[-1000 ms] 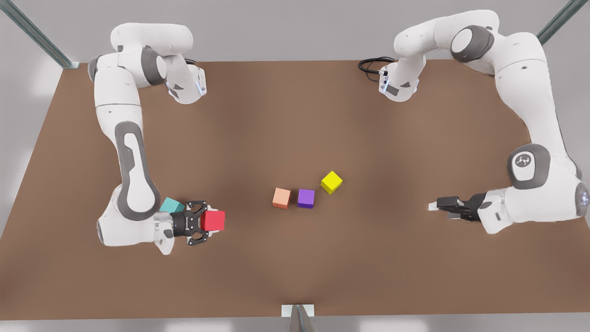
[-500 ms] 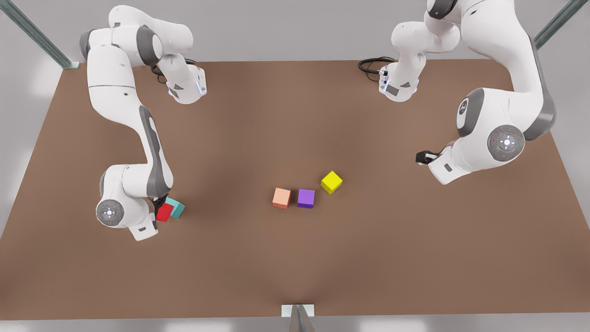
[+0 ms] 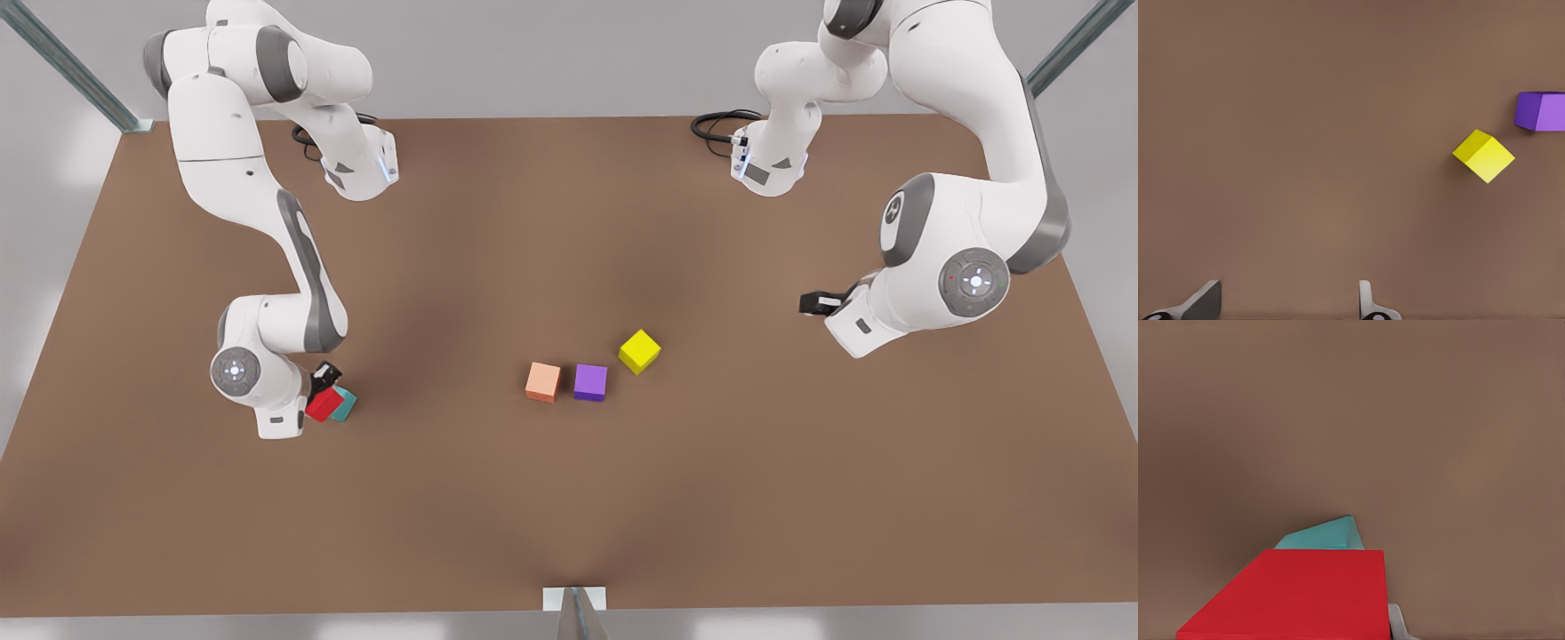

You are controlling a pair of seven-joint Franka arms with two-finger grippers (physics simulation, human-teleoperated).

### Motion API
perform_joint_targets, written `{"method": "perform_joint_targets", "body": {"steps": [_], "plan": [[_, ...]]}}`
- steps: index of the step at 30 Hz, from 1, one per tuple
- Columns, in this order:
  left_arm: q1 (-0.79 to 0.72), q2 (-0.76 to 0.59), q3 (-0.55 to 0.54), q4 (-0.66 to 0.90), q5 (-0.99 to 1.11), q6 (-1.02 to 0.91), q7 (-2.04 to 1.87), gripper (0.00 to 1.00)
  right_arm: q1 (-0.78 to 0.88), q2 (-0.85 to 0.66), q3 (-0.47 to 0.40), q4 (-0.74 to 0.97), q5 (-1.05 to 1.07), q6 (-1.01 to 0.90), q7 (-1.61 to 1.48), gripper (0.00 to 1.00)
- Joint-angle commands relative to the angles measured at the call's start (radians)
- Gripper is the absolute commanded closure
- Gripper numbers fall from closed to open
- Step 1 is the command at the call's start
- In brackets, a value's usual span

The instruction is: Pick up red wooden cube and pass to hand red wooden cube and place in blue wooden cube

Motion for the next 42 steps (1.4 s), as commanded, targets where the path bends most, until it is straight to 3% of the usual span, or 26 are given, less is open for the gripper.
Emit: {"method": "perform_joint_targets", "body": {"steps": [1,13,14,15,30,33,35,37,39,42], "plan": [[-0.002,0.0,0.0,-0.001,0.001,-0.003,-0.041,0.0,0.0,-0.003,0.0,-0.013,-0.009,0.04,0.254,0.41],[0.001,0.0,0.001,0.004,0.002,-0.002,-0.042,0.0,0.0,-0.02,0.0,-0.07,-0.009,0.039,0.254,0.41],[0.001,0.0,0.001,0.004,0.007,-0.002,-0.042,0.0,0.0,-0.02,0.0,-0.068,-0.009,0.039,0.254,0.33],[0.001,0.0,0.001,0.004,0.008,-0.002,-0.042,0.0,0.0,-0.018,0.0,-0.067,-0.004,0.039,0.256,0.0],[0.007,0.002,0.004,0.004,0.01,-0.002,-0.039,0.0,0.006,-0.048,0.008,0.005,0.016,-0.057,0.276,0.0],[0.007,0.002,0.004,0.004,0.01,-0.002,-0.039,0.0,0.012,-0.086,0.011,0.091,0.057,-0.188,0.316,0.0],[0.007,0.006,0.004,0.004,0.01,-0.002,-0.039,0.0,0.017,-0.083,0.014,0.326,0.096,-0.538,0.487,0.0],[0.007,0.007,0.004,0.004,0.01,-0.002,-0.039,0.0,0.029,-0.08,0.008,0.465,0.082,-0.745,0.659,0.0],[0.007,0.007,0.004,0.004,0.01,-0.002,-0.039,0.0,0.029,-0.074,-0.005,0.657,-0.082,-0.964,0.749,0.0],[0.007,0.007,0.004,0.004,0.01,-0.002,-0.041,0.0,0.011,-0.1,-0.011,0.719,-0.093,-1.135,0.852,0.0]]}}
